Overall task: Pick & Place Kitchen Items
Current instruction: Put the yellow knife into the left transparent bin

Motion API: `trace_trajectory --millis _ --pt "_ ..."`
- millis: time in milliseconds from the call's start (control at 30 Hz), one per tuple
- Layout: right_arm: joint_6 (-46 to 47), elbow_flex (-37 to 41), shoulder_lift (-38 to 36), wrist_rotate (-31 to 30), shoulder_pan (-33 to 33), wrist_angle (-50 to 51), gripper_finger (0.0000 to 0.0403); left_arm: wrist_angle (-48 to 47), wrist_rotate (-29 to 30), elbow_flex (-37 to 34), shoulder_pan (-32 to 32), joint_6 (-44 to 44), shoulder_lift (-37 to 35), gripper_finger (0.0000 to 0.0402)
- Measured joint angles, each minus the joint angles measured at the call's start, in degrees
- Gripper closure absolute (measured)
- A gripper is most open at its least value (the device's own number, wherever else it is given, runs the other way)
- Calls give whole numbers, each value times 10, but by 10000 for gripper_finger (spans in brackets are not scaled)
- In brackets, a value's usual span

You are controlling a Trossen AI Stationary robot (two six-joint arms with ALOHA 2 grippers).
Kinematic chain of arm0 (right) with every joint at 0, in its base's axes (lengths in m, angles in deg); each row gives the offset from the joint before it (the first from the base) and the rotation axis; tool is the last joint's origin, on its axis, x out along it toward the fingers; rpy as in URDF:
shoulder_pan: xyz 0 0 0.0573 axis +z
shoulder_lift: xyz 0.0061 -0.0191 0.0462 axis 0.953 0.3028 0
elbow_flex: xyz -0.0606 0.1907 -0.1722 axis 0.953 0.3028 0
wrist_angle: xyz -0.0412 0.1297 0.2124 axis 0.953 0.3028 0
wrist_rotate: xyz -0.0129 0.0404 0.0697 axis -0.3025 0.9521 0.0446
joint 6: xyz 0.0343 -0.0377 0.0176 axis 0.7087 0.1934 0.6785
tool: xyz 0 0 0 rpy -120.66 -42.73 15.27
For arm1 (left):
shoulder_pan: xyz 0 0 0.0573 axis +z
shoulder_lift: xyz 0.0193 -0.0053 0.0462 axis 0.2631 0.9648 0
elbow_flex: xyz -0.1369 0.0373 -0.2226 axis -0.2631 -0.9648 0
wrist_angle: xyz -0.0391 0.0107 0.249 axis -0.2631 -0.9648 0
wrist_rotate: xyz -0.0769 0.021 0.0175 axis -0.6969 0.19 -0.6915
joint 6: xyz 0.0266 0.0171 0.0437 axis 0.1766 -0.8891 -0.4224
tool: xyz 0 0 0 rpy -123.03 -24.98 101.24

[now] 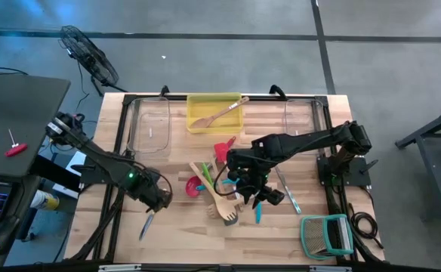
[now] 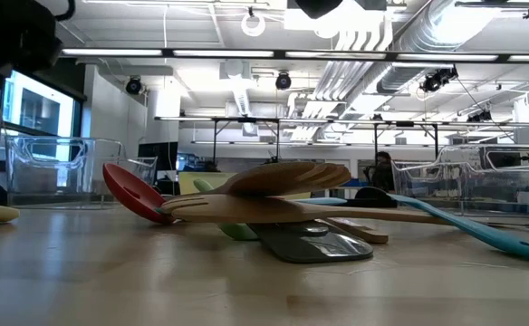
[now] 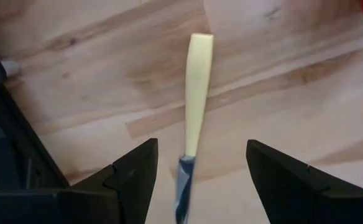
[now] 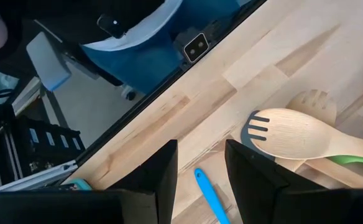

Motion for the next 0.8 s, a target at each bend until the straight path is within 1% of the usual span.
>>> trace_trajectory --millis 233,467,800 --pt "-10 0 0 -2 0 0 276 56 4 0 -16 -9 59 162" --pt "-15 0 0 -2 0 0 276 63 5 0 -15 5 124 162" --pt "-33 0 0 -2 0 0 276 107 6 0 -15 36 152 162"
